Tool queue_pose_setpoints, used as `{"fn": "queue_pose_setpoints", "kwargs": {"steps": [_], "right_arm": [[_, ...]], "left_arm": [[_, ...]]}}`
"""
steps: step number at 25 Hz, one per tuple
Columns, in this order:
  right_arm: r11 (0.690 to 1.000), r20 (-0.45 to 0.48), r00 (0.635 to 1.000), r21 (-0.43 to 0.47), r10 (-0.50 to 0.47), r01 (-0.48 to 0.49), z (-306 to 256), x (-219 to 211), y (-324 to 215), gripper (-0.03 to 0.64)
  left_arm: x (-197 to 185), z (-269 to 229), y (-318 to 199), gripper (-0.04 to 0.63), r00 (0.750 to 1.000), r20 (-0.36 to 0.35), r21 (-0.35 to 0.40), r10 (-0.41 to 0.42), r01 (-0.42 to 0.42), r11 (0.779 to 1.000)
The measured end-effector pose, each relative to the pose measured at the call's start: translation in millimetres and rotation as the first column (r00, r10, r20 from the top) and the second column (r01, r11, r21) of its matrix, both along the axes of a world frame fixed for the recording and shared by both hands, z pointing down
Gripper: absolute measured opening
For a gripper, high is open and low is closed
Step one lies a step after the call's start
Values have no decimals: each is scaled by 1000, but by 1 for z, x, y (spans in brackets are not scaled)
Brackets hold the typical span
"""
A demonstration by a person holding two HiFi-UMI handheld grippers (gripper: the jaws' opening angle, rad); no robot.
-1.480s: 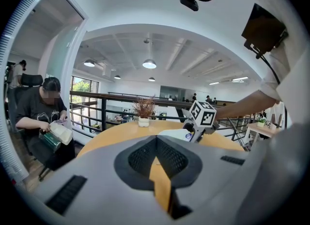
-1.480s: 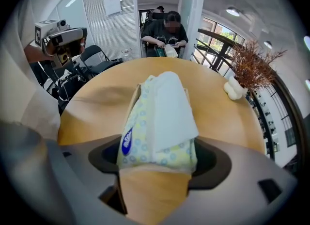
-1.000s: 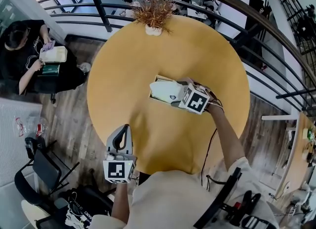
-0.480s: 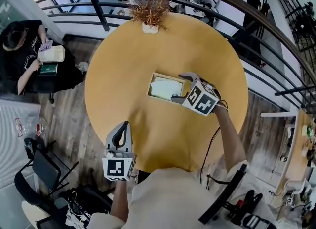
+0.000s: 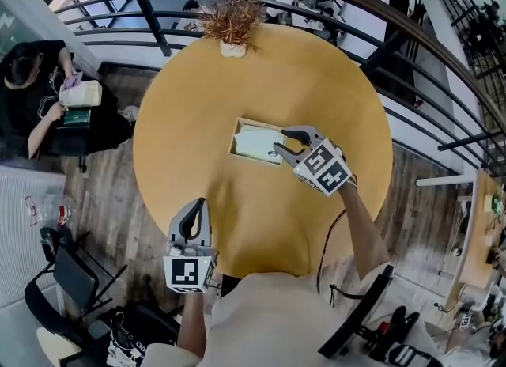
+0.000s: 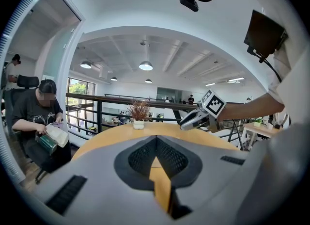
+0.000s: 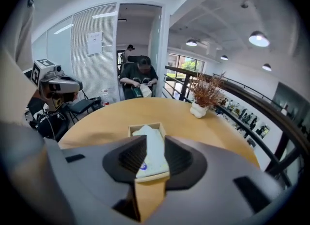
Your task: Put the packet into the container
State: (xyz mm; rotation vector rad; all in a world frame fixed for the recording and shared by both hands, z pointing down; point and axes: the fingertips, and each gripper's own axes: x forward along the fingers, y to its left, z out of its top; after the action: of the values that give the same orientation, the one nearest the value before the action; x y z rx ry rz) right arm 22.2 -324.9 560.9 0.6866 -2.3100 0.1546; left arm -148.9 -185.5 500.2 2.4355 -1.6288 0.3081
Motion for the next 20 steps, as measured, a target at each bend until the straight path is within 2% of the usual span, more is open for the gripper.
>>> {"fn": "queue_pose_setpoints", "kwargs": {"steps": [1, 2, 3, 4, 8, 15, 20], "right_arm": [[999, 13, 1000, 28, 24, -24, -3, 2, -2, 86], [997, 27, 999, 54, 47, -49, -6, 4, -3, 70], [995, 40, 997, 72, 66, -69, -8, 5, -4, 15], [993, 50, 996, 81, 76, -80, -9, 5, -4, 5], [993, 100, 992, 84, 78, -87, -14, 5, 8, 5], [976, 216, 957, 54, 195, -211, -29, 15, 24, 5], [955, 242, 941, 120, 236, -271, -49, 25, 41, 5]], "left_arm": [[1, 0, 0, 6, 1000, 1, 2, 1, -1, 1000], [2, 0, 1, 5, 1000, 3, 3, 3, -3, 1000], [3, 0, 1, 5, 1000, 5, 5, 3, -4, 1000], [4, 0, 2, 5, 1000, 6, 7, 5, -5, 1000], [10, -2, 9, 5, 1000, 4, 14, 12, -12, 1000], [23, -12, 11, 5, 999, 12, 49, 44, -45, 998], [34, -22, 9, 5, 996, 27, 78, 80, -82, 994]]}}
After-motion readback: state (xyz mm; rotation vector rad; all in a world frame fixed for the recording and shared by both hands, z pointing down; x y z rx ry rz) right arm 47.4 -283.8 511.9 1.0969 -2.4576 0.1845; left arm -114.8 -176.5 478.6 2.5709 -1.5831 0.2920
